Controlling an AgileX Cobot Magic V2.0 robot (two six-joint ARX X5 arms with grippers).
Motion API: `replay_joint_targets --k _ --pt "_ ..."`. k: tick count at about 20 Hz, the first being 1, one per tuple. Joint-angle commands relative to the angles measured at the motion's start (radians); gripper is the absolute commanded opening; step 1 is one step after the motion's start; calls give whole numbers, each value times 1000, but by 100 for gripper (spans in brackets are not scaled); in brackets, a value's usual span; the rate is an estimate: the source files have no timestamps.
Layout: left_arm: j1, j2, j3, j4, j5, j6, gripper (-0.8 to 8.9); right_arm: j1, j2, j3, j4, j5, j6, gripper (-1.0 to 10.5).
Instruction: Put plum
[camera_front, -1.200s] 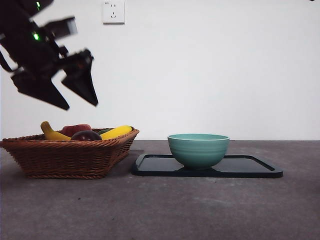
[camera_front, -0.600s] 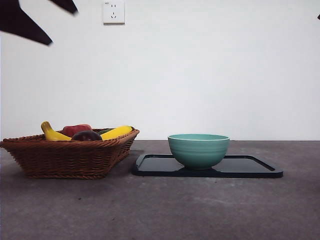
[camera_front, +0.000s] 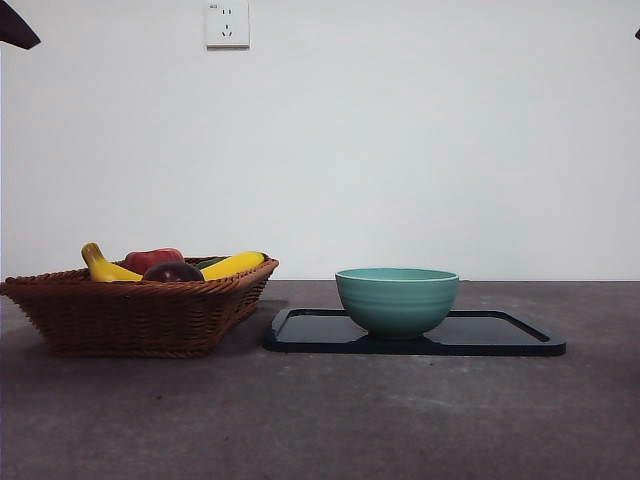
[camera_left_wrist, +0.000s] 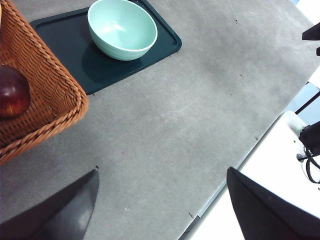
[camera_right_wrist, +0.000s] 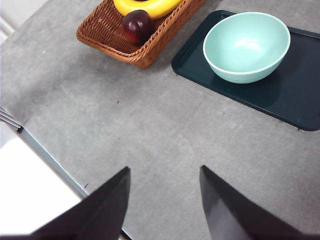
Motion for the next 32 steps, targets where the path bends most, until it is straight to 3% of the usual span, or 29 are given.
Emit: replay_joint_targets --k 1,8,14,25,32 --pt "-4 6 19 4 6 5 405 5 6 6 9 3 21 222" --pt "-4 6 19 4 6 5 405 5 7 6 11 10 90 222" --pt "-4 6 19 4 6 5 405 -3 80 24 111 111 202 229" --pt "-4 6 19 1 6 10 405 -148 680 338 161 135 95 279" --pt "-4 6 19 1 6 25 405 -159 986 470 217 143 63 279"
